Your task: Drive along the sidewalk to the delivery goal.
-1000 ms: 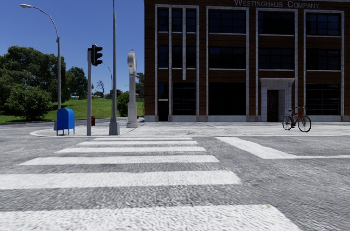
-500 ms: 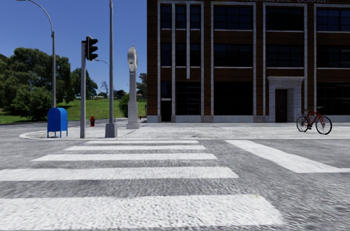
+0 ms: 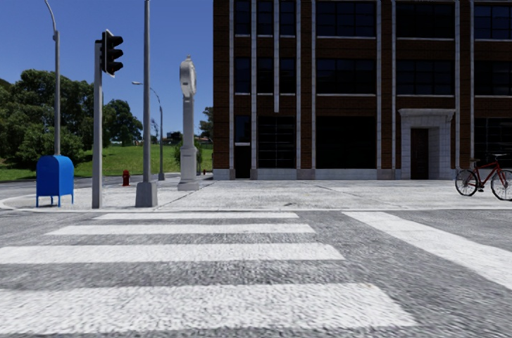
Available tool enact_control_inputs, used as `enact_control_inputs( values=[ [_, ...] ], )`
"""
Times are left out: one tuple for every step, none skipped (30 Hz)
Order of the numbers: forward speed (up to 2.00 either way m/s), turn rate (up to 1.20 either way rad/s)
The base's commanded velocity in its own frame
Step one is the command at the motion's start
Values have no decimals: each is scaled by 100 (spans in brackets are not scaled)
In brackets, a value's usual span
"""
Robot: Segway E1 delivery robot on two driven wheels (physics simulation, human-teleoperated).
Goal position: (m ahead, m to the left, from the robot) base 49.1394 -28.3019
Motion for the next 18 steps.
enact_control_inputs(
  values=[
    [200,0],
    [200,0],
    [200,0],
    [200,0],
    [200,0],
    [200,0],
    [200,0],
    [200,0],
    [200,0],
    [200,0],
    [200,0],
    [200,0],
    [200,0],
    [200,0],
    [200,0],
    [200,0],
    [200,0],
    [200,0]
  ],
)
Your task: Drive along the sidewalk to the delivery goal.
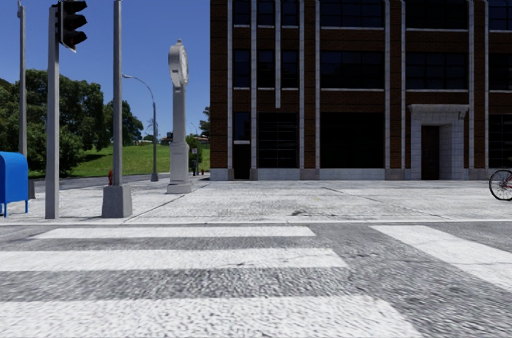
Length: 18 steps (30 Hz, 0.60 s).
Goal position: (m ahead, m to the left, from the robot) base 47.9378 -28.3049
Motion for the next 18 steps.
enact_control_inputs(
  values=[
    [200,0],
    [200,0],
    [200,0],
    [200,0],
    [200,0],
    [200,0],
    [200,0],
    [200,0],
    [200,0],
    [200,0],
    [200,0],
    [200,0],
    [200,0],
    [200,0],
    [200,0],
    [200,0],
    [200,0],
    [200,0]
  ],
)
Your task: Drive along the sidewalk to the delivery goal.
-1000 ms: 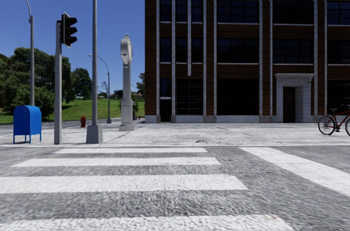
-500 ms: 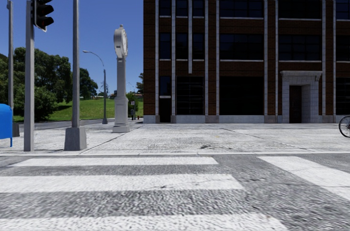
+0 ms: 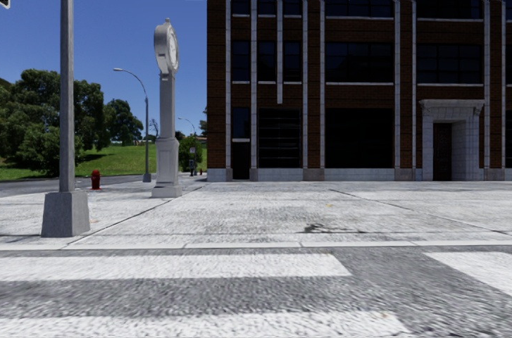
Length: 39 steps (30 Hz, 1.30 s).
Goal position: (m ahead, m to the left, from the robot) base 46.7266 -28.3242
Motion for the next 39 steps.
enact_control_inputs(
  values=[
    [200,0],
    [200,0],
    [200,0],
    [200,0],
    [200,0],
    [200,0],
    [200,0],
    [200,0],
    [200,0],
    [200,0],
    [200,0],
    [200,0],
    [200,0],
    [200,0],
    [200,0],
    [200,0],
    [200,0],
    [200,0],
    [200,0],
    [200,0],
    [200,0],
    [200,0],
    [200,0],
    [200,0],
    [200,0],
    [200,0],
    [195,0],
    [174,0],
    [163,0],
    [159,0],
    [158,0],
    [158,0],
    [158,0],
    [158,0],
    [158,0],
    [158,0],
    [157,0],
    [157,0],
    [157,0]
  ],
)
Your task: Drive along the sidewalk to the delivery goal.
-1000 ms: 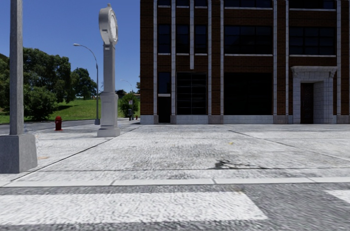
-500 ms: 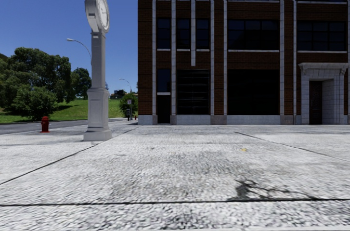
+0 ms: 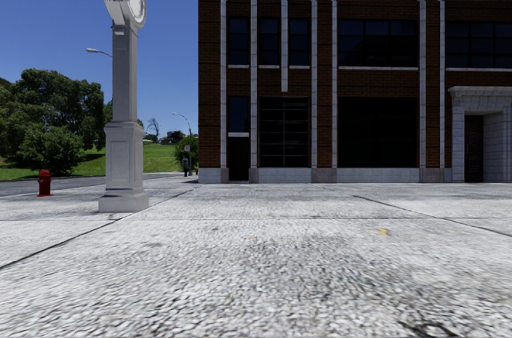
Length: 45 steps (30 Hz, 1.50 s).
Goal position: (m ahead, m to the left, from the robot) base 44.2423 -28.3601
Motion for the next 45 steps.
enact_control_inputs(
  values=[
    [157,0],
    [157,0],
    [157,0],
    [157,-1],
    [157,-1],
    [157,-5],
    [157,-6],
    [157,-9],
    [157,-22],
    [157,-34],
    [157,-34],
    [157,-37],
    [157,-38],
    [157,-38],
    [157,-38],
    [157,-38],
    [157,-38],
    [157,-39],
    [157,-39],
    [157,-39],
    [157,-39],
    [157,-39],
    [157,-39],
    [157,-39],
    [157,-39],
    [157,-39],
    [157,-39],
    [158,-39],
    [158,-39],
    [161,-39],
    [167,-39],
    [174,-39],
    [176,-39],
    [176,-39],
    [177,-39],
    [177,-39],
    [177,-39],
    [183,-39],
    [200,-39],
    [200,-39],
    [200,-39],
    [200,-39],
    [200,-39],
    [200,-41],
    [200,-41]
  ],
)
